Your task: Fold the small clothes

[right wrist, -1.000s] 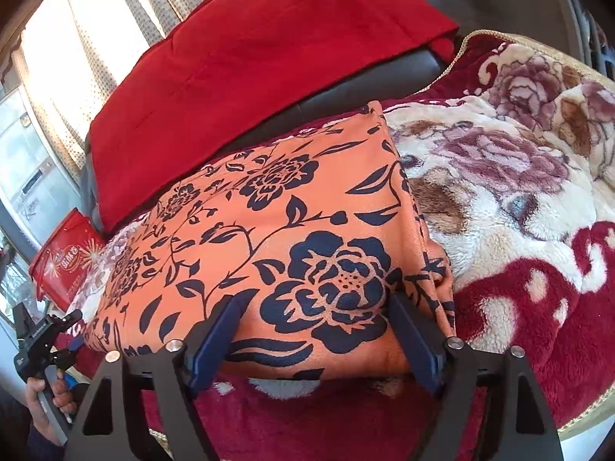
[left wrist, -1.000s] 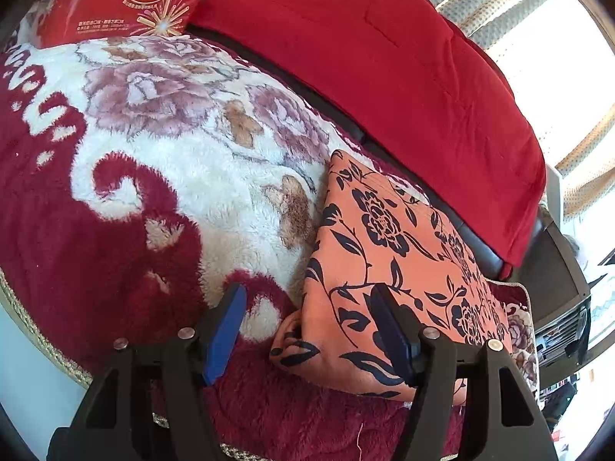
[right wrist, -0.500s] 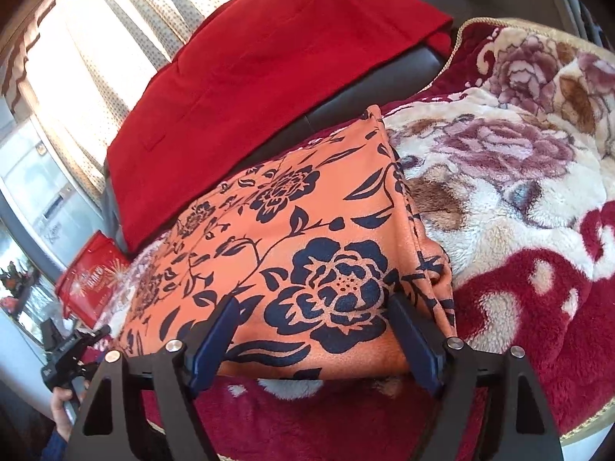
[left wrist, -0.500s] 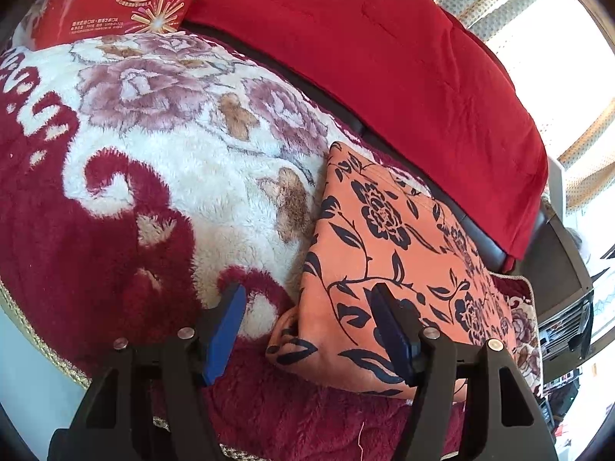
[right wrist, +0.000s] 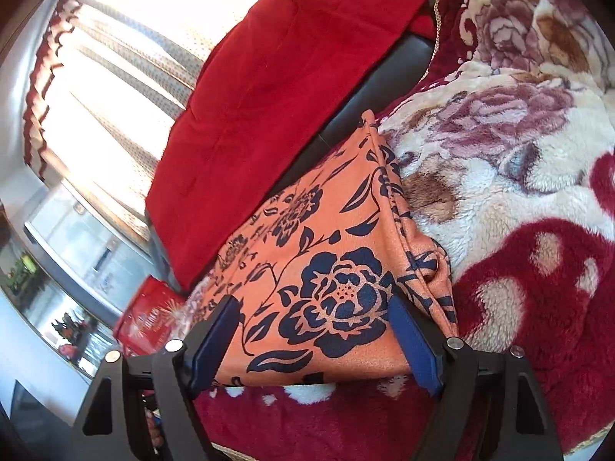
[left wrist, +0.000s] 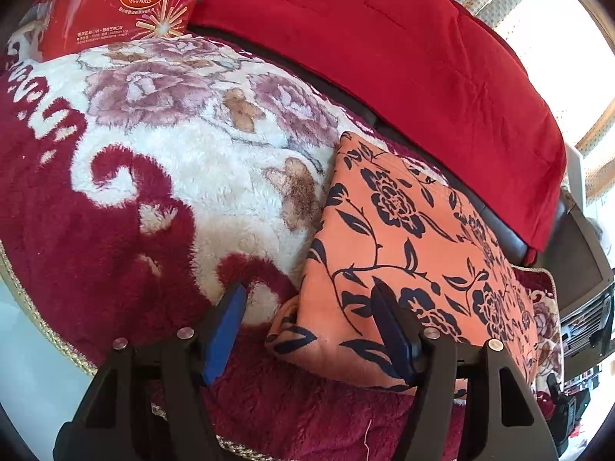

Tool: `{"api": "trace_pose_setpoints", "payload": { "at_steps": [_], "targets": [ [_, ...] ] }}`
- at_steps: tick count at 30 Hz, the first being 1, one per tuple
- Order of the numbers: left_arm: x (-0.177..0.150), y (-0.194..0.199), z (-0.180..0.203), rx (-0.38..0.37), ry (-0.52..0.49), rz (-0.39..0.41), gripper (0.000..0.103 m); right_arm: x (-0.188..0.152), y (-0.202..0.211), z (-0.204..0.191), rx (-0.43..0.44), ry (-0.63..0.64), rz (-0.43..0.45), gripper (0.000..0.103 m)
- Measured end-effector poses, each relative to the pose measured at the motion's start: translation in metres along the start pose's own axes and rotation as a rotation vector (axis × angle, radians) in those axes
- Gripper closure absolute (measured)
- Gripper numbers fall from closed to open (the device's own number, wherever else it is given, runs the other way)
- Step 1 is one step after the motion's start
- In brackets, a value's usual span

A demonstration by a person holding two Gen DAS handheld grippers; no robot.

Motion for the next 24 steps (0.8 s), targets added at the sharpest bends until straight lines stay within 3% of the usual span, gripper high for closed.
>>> {"api": "trace_pose_setpoints", "payload": {
  "at_steps": [5,14,20,24],
  "targets": [
    [-0.001,0.001,0.002,0.016,0.004,0.025,0.035,0.000,-0.003,0.000,0.013,0.008,-0.020,0.021],
    [0.001,0.003,0.000,-0.070,0.060,0.021,0.035,0.003,-0.007,-0.001,-0.052,-0.011,-0.042,0.021],
    [0.001,0.008,0.010,0.041,-0.051,0.056,0.035,0.008,-0.006,0.001,-0.072,-0.075,-0.062,0.021],
    [-0.002,0.029,0.047,0.120,-0.247,0.128,0.035,0.010,0.007,-0.009,-0.096,-0.086,-0.088,0.021]
  ]
}}
Point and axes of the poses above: each gripper's, at about its wrist camera, not at the fingertips, and y roughly against the way its jaws point, z to its right, x to its top, the point moved 10 cm from there along -y, roughly the way its jaws point, and after that the axes turned 4 degrees about -x, right-handed, at the moved point
